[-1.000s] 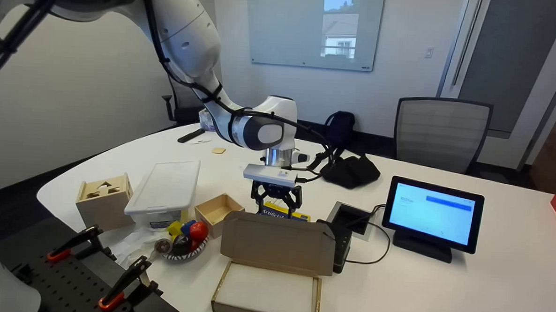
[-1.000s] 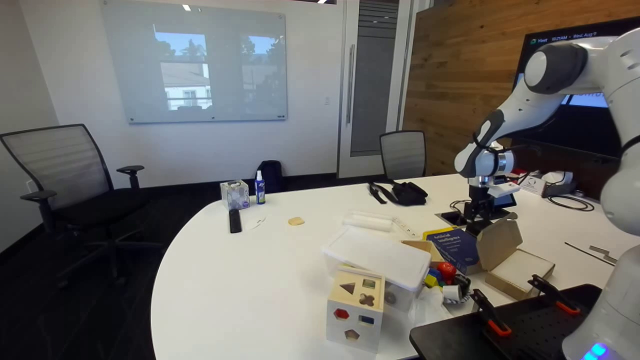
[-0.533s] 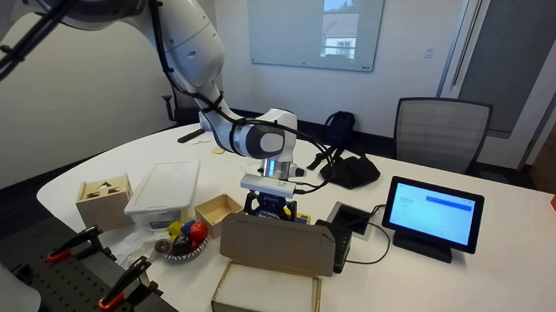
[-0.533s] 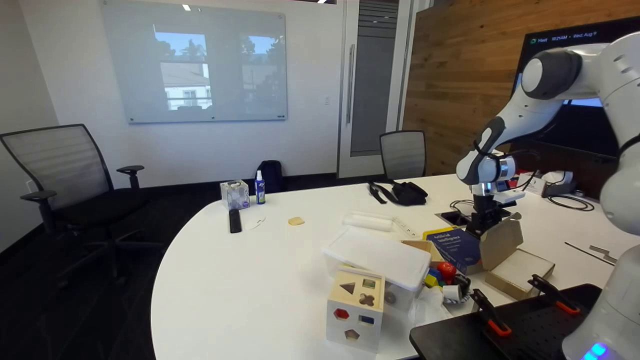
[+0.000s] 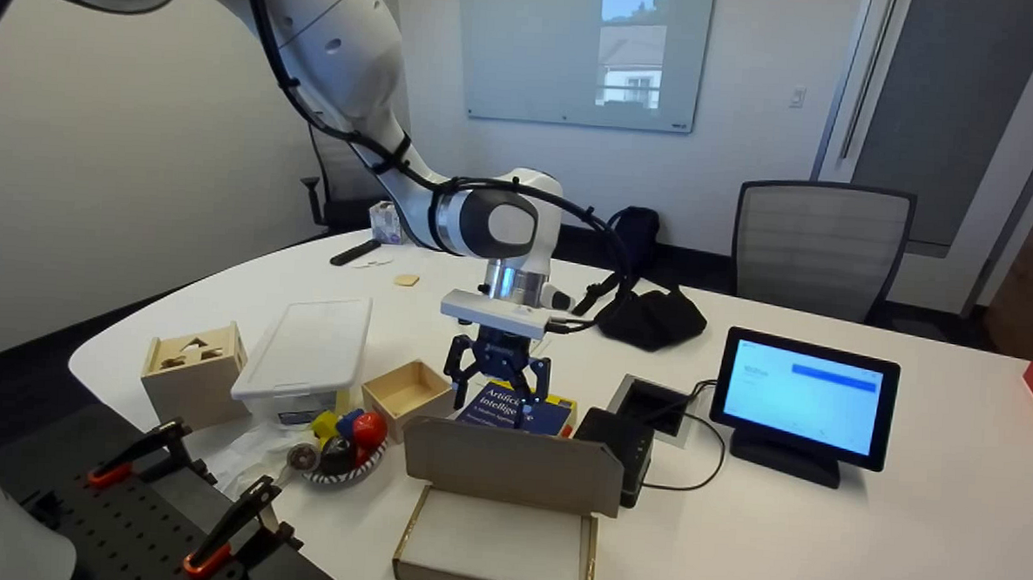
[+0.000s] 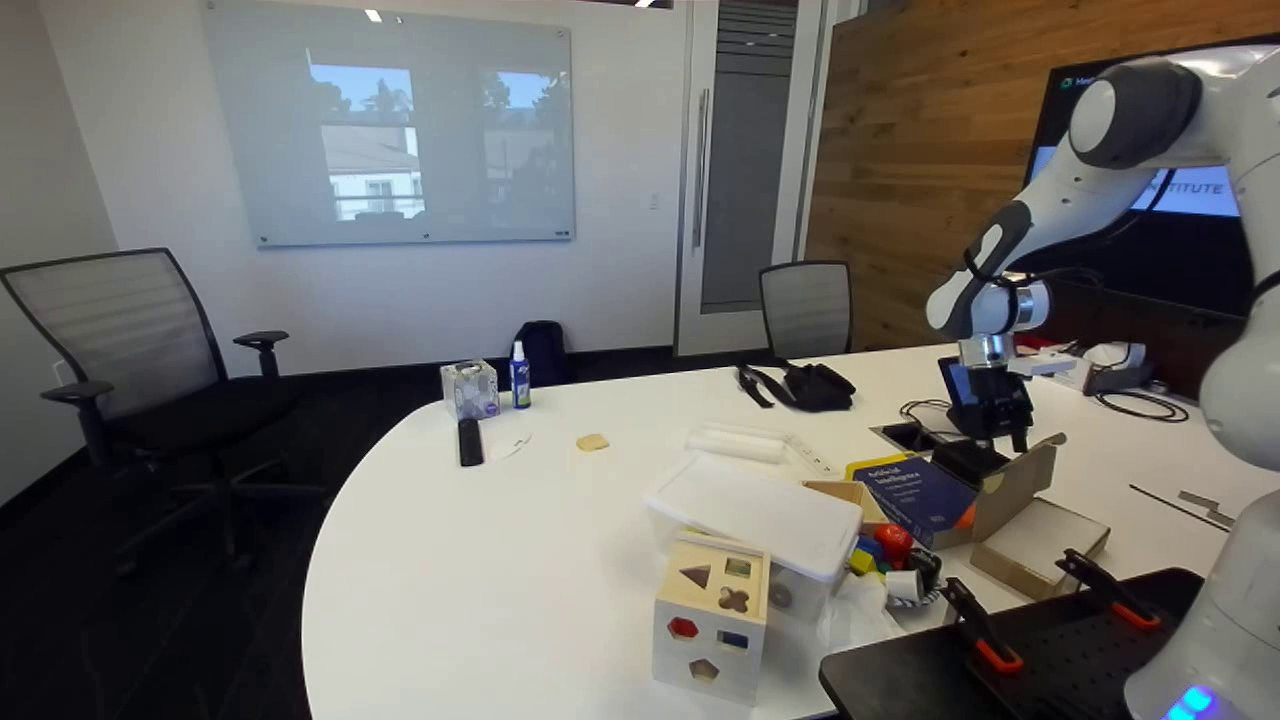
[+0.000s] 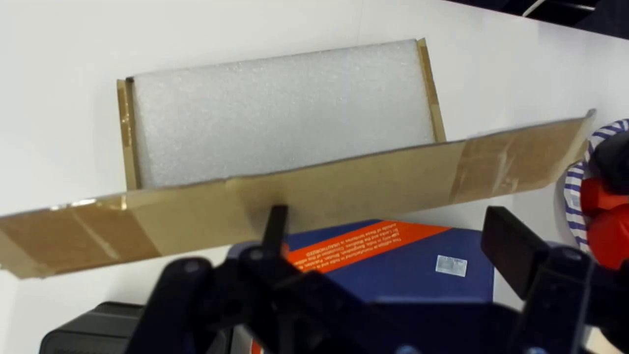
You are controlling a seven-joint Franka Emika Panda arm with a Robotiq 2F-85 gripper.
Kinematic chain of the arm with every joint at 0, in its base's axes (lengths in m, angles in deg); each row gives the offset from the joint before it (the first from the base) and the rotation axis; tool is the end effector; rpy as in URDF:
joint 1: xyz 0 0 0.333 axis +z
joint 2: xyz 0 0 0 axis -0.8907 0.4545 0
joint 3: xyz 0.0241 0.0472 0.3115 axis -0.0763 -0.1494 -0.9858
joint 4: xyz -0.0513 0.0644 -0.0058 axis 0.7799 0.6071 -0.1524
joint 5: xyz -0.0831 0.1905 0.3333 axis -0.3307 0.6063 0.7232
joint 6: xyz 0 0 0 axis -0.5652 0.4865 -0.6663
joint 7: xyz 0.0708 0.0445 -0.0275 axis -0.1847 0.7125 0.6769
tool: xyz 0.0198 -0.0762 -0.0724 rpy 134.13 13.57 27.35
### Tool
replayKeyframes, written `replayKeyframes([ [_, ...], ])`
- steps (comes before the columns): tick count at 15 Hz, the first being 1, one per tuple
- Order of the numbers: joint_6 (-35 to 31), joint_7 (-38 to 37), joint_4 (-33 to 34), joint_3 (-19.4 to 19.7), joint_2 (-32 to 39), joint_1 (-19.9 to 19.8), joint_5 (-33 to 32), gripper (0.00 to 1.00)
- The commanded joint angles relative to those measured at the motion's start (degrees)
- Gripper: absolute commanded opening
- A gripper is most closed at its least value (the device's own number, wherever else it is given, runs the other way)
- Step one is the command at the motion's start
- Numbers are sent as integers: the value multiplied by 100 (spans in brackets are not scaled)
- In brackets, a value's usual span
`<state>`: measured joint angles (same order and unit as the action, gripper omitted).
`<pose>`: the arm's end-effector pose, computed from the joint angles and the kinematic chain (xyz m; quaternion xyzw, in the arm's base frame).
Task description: Close the cardboard box
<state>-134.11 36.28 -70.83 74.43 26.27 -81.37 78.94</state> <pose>0.5111 -0.2745 0.1428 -0.9735 -0.0759 0.2157 0.0016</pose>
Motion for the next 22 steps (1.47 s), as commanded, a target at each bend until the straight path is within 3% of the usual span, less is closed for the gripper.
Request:
replayKeyframes([
  [1, -238, -351, -677, 44, -368, 52, -205, 100],
  [10, -675, -1034, -1516, 293, -306, 135, -763, 100],
  [18, -2244, -2002, -1976, 682, -67, 326, -1232, 100],
  [22, -2656, -2358, -1905, 793, 327, 486, -1171, 100],
])
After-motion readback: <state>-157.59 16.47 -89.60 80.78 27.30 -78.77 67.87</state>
